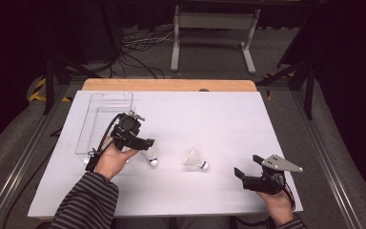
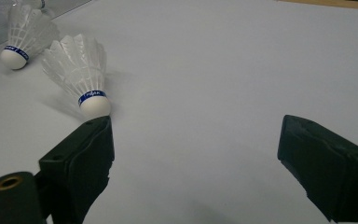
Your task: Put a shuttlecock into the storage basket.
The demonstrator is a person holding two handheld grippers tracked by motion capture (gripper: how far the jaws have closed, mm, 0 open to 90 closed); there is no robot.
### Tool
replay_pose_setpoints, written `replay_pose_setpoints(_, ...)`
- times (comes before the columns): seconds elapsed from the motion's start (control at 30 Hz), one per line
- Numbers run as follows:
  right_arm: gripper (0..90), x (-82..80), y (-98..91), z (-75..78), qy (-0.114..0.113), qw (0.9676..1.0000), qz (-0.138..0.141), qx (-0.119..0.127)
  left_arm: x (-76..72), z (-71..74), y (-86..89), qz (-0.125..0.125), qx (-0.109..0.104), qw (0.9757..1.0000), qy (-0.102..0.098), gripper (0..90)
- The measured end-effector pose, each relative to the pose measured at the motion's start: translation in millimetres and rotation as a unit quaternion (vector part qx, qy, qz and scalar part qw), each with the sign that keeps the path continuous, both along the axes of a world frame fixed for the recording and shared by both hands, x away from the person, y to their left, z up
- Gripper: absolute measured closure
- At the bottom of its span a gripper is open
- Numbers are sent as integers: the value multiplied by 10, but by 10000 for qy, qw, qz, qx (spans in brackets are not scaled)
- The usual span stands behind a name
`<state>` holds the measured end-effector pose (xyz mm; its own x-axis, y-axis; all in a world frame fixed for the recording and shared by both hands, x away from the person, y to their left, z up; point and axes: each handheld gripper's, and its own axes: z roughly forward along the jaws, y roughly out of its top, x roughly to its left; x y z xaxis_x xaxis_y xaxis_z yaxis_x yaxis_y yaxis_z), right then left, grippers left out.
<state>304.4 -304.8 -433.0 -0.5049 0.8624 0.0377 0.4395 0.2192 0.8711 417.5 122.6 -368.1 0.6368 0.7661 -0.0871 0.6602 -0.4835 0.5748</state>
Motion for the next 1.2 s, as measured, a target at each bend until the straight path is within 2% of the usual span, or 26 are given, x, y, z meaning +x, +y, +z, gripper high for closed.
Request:
replay_pose_setpoints(0.27,112,0,1,1,5,10000,-2,-19,36,-21,-23,14,220,9997,93,343)
replay_pose_setpoints(0.43,112,-2,1,1,4,10000,0,-18,50,-48,-55,-2,274,9995,163,359)
replay_pose_setpoints(1.03,113,0,3,-1,-3,10000,4,-18,103,-110,-117,-156,395,9981,437,452)
replay_pose_setpoints(1.2,113,-2,3,1,0,10000,5,-22,124,-126,-112,-182,356,9978,533,475)
